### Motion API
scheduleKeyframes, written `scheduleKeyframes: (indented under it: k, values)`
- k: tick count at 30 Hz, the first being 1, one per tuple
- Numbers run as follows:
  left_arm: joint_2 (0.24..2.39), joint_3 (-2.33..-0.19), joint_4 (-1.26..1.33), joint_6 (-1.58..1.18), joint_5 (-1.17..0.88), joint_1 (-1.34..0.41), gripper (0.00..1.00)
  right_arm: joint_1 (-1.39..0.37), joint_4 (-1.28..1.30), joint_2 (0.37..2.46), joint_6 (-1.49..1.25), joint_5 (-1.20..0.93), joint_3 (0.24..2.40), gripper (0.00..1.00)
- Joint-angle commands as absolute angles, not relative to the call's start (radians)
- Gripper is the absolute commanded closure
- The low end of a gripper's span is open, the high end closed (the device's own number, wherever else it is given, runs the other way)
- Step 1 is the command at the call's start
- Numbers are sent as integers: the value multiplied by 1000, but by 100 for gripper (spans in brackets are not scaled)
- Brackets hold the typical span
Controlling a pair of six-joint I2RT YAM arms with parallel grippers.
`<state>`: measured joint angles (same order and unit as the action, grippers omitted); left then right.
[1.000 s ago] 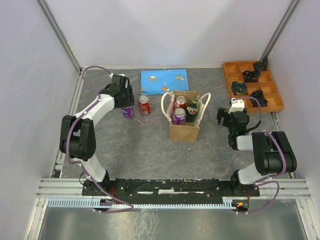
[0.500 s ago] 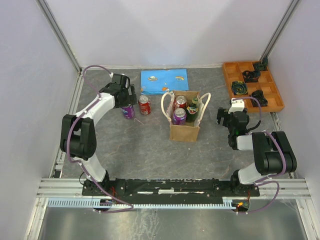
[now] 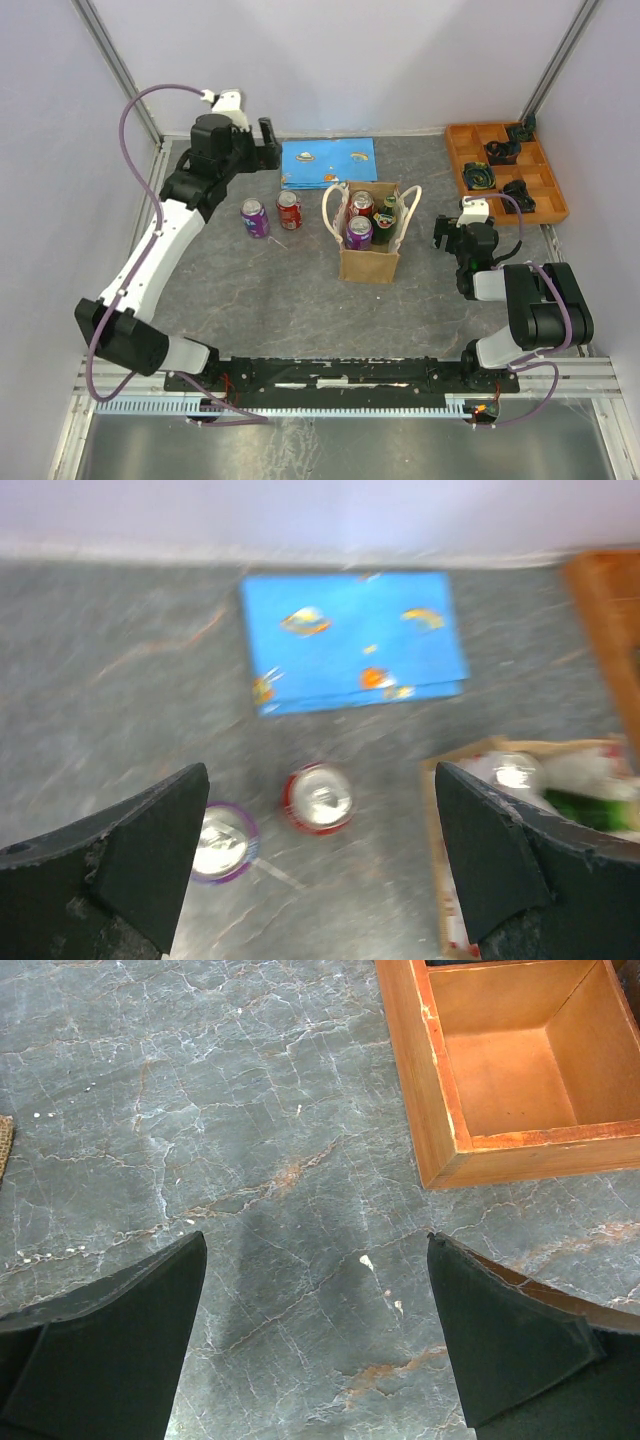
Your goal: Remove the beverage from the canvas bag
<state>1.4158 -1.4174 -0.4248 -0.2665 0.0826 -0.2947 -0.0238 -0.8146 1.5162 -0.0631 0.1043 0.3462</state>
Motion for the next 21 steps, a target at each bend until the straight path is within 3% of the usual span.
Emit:
scheduleKeyframes:
  k: [1,12,21]
  values:
    - [1384,-1502,-375,-105,40,-444,1,-21,-856,1513,-57,97,371,1]
    - [1583,-1617,-390,45,-29,-721,3,-21,-856,1512,-58,97,369,1]
    - [1787,-1738,-432,60,-14,-817,4,-21,-856,1513,-59,97,371,1]
